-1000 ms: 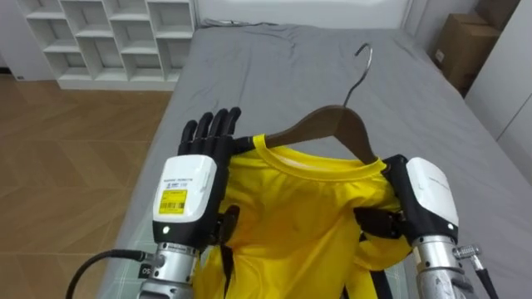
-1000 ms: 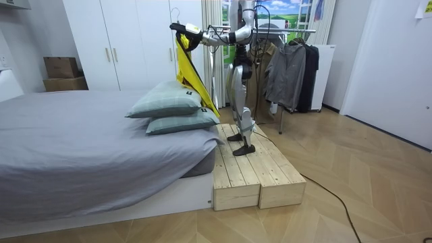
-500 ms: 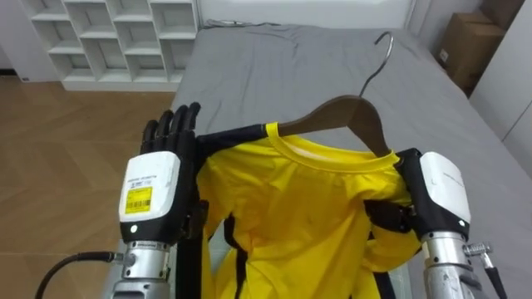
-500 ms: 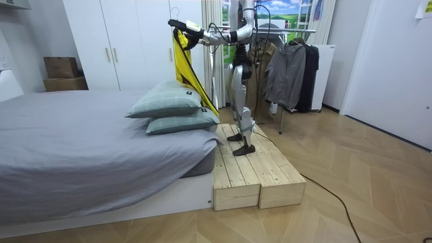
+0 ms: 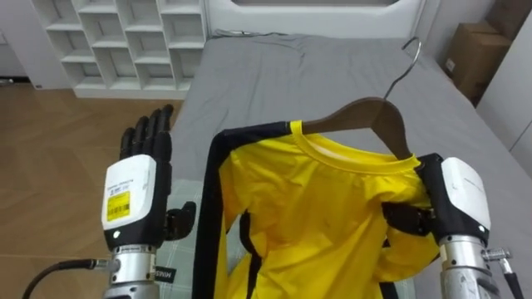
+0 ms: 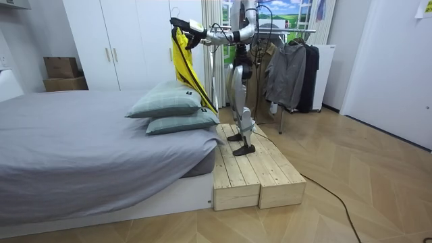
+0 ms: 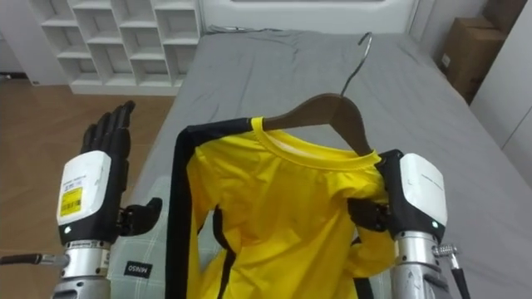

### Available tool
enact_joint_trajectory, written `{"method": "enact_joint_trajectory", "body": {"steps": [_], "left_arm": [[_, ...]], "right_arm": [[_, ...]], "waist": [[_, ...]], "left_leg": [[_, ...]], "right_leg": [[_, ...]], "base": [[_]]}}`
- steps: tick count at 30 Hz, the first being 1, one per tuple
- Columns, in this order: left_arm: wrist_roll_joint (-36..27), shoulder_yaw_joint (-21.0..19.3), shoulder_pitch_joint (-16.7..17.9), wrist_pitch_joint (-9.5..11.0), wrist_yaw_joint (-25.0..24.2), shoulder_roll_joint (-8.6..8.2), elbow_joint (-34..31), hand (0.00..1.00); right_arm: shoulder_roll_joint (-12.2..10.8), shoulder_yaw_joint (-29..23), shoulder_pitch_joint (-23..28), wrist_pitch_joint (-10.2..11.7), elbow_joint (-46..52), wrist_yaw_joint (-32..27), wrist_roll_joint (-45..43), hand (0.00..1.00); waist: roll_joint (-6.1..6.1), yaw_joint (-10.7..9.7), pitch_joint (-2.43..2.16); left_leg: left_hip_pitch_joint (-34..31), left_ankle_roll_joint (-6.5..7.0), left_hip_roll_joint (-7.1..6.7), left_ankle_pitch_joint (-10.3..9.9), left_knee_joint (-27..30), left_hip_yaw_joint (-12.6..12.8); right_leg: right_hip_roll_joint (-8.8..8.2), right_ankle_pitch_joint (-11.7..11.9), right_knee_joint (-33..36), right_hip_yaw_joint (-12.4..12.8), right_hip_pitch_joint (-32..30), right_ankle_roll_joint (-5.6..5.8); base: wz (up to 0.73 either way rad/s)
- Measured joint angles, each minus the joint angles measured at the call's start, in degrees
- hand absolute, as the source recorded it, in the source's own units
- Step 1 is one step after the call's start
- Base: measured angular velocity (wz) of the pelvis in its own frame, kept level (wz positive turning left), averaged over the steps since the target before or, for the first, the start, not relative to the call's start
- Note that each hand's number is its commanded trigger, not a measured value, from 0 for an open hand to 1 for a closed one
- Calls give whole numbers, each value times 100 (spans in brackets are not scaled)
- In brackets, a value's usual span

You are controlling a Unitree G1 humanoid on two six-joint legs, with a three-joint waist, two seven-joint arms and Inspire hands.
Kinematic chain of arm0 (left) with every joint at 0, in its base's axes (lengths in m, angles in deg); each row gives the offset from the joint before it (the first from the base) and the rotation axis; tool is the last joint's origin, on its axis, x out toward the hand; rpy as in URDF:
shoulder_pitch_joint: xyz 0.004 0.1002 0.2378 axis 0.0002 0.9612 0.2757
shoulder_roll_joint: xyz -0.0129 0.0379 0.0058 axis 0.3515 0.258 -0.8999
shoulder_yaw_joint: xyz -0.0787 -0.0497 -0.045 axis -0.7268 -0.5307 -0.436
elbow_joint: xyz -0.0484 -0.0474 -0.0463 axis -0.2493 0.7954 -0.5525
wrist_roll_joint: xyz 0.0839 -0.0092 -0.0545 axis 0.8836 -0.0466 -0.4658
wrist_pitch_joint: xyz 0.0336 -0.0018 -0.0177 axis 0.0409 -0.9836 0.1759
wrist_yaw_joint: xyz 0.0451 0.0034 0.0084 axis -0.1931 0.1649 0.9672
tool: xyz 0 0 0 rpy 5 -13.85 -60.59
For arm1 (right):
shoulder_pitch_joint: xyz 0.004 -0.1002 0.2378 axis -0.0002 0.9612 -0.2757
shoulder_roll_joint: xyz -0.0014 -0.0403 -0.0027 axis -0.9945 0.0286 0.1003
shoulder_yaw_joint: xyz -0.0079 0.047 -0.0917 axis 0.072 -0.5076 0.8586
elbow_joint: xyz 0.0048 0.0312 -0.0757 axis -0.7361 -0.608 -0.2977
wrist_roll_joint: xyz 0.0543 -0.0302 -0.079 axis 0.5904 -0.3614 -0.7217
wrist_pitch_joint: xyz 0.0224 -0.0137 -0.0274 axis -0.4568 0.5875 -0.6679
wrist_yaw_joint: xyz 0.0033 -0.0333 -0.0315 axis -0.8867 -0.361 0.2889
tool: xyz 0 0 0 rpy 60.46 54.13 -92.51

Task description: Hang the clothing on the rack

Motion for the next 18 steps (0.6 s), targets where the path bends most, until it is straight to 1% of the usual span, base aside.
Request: {"method": "enact_joint_trajectory", "body": {"steps": [5, 6, 11, 14, 18], "left_arm": [[-382, -243, 89, 37, 0, 5, 1, 0], [-438, -261, 113, 40, 0, 5, 1, 0], [-529, -420, 346, 114, 90, -4, 96, 0], [-531, -482, 362, 117, 112, -5, 243, 0], [-569, -499, 404, 117, 116, -5, 245, 0]], "right_arm": [[2, -134, 123, 12, 0, -210, -3, 100], [2, -155, 134, 12, 0, -236, -3, 100], [1, -419, 266, 81, 1, -398, 8, 100], [3, -482, 274, 82, 1, -520, 43, 100], [2, -481, 277, 82, 1, -535, -3, 100]], "waist": [[-83, -6, 41], [-85, -7, 42], [-74, 5, 49], [-47, -6, 64], [-22, -21, 69]], "left_leg": [[90, -1, -5, -1, -11, 3], [92, -1, -6, -1, -11, 8], [141, 0, -1, -2, -11, 68], [150, 0, 5, -2, -12, 111], [171, 0, 12, -3, -20, 198]], "right_leg": [[-1, 0, -14, 13, 95, 0], [-2, 0, -13, 16, 94, 0], [-3, 0, 18, 74, 95, 1], [6, -1, 37, 152, 73, 1], [13, -1, 60, 196, 54, 1]], "base": [[0], [-3], [-6], [-7], [-9]]}}
